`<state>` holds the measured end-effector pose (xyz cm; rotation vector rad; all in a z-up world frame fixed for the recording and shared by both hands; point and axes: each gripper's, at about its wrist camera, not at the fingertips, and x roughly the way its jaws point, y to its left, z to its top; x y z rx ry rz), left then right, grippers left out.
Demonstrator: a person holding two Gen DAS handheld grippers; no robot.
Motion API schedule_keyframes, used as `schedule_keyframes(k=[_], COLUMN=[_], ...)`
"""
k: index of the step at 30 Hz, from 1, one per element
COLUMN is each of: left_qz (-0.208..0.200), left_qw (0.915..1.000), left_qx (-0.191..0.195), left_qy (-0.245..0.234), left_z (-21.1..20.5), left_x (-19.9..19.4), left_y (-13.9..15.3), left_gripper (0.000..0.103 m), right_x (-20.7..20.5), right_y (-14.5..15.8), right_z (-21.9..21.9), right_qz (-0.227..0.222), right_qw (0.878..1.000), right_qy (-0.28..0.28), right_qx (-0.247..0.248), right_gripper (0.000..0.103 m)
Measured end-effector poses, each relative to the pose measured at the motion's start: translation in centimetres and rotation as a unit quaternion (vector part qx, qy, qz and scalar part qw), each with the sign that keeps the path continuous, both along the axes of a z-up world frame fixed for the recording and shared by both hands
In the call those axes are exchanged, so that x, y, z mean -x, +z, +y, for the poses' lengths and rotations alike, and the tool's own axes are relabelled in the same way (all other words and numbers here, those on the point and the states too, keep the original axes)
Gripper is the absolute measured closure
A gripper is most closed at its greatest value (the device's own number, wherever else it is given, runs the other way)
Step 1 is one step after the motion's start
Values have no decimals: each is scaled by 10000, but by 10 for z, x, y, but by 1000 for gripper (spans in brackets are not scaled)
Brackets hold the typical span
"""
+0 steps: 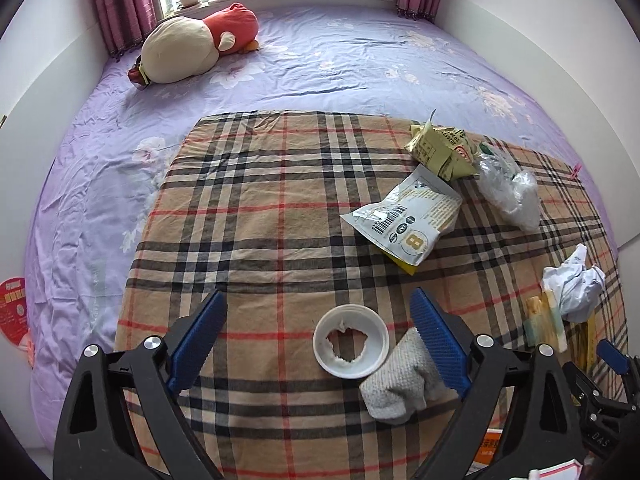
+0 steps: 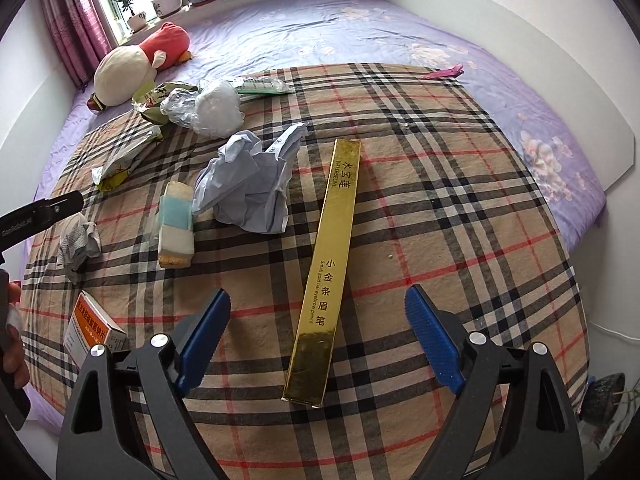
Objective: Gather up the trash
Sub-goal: 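Close the right tool on the yellow box while the left tool grasps the white cup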
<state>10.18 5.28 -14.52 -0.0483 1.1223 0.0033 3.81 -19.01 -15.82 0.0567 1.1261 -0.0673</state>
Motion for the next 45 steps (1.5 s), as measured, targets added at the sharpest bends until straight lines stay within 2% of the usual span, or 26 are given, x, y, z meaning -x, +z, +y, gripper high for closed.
schedule_keyframes(k=[6,16,22,28,31,32,34,36,38,40,45], left_qz=[20,-104,-124,-26,72,67,0,-80,-129,-161,-101], left_qw=[9998,9999,9998,9995,9993,9993,9992,9984,9973,9965,9963], left_qx=[-177,40,-41,-79,-71,-98,-108,-112,-113,-151,-9], left_qy=[-60,0,-163,-319,-363,-348,-375,-543,-714,-809,-848], left_z=[3,18,10,11,12,12,11,7,1,-1,6], left_x=[11,37,23,21,18,17,20,24,26,28,30], left_y=[-11,-7,-10,-13,-12,-11,-7,-4,-2,-2,1], left_gripper=[13,8,6,5,5,7,20,47,60,64,64], right_x=[-4,-16,-24,-17,-14,-14,-14,-14,-13,-12,-6], right_y=[-2,-4,-5,-2,-1,0,1,2,2,3,4], right_z=[3,-4,-5,1,4,5,6,8,11,12,13], right_qz=[-94,-284,-392,-445,-450,-442,-418,-400,-386,-362,-342], right_qw=[9998,9994,9988,9978,9975,9975,9972,9968,9962,9957,9951], right_qy=[55,87,280,477,538,555,615,689,782,847,917], right_qx=[162,167,113,82,72,61,52,22,-12,-58,-170], right_gripper=[14,14,15,39,45,47,55,61,68,78,84])
